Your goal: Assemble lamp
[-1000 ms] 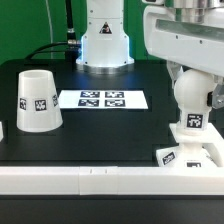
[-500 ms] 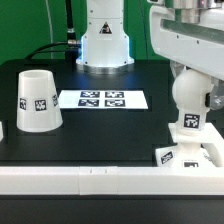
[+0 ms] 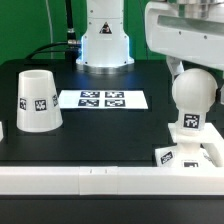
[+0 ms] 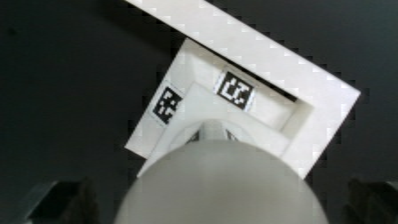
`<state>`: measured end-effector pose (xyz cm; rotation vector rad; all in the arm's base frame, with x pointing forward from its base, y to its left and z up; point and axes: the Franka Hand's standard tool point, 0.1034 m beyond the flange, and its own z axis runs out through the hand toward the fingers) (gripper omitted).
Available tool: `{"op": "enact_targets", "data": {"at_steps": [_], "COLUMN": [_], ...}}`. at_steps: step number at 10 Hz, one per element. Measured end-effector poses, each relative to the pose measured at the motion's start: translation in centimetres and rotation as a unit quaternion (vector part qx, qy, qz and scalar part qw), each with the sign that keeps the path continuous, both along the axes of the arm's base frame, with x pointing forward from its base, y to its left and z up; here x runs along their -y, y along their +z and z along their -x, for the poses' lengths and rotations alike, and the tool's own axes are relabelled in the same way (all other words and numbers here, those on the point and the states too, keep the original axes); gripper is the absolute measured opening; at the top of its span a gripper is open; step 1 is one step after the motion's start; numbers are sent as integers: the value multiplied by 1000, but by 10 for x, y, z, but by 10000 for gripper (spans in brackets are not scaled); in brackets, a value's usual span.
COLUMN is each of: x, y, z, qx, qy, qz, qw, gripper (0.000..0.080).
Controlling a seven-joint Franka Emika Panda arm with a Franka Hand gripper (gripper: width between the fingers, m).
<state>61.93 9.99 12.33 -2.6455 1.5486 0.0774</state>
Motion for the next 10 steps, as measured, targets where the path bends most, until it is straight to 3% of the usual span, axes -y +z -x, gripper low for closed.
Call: {"op": "enact_targets", "data": {"at_steps": [2,4,8,10], "x": [-6,-1,-3,3], "y": [19,36,33,30], "z": [12,17,17,33], "qx": [10,20,18,26], "qy": [58,117,116,218], "qz": [-3,-4,-3,-1], "qw": [998,993,993,976], "gripper": [698,698,698,698]}}
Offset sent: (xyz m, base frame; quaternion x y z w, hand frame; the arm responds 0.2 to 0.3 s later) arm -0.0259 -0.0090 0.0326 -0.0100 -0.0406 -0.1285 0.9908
